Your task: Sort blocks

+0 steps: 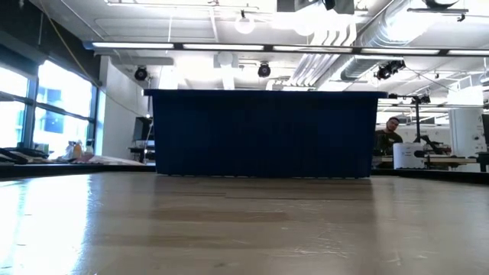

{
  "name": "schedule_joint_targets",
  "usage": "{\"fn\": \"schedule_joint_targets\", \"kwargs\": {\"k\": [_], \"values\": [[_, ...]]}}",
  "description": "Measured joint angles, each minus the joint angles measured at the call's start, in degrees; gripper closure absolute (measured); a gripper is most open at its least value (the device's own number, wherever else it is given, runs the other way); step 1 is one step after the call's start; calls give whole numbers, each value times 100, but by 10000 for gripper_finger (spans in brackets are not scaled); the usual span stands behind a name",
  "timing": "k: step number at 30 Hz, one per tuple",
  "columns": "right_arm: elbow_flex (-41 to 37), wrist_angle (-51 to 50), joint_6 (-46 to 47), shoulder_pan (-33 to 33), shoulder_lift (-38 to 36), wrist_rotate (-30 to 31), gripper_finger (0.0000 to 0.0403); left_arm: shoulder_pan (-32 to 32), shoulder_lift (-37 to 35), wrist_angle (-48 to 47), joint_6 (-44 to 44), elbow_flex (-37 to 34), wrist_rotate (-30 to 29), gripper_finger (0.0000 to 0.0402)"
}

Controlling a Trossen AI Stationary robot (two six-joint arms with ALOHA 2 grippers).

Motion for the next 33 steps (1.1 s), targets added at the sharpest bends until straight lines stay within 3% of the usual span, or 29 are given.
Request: {"fn": "schedule_joint_targets", "kwargs": {"k": [4, 10, 12, 17, 19, 21, 23, 27, 33], "values": [[0, 0, 0, 0, 0, 0, 398, 2, 0, 51, 211, 6, -27, 402], [0, -2, 2, 0, 2, -1, 398, 2, -2, 229, -485, -36, -218, 402], [0, -2, 2, 0, 2, 0, 398, 2, 2, 213, -509, -86, -652, 402], [0, -2, 2, 0, 2, 0, 398, 28, 0, 522, -319, -203, -2428, 402], [0, -2, 2, 0, 2, -2, 398, 353, -12, 525, -194, -202, -2658, 402], [0, -2, 2, 0, 2, -2, 398, 813, -89, 575, -95, -201, -2088, 402], [0, -2, 0, 0, 2, 0, 398, 1103, -198, 799, 98, -201, -1038, 402], [0, -2, 2, 0, 2, -1, 398, 1287, -351, 1422, 525, -195, 449, 402], [-2, -4, 1, 0, 2, 0, 398, 1581, -329, 1712, 497, -197, 488, 402]]}}
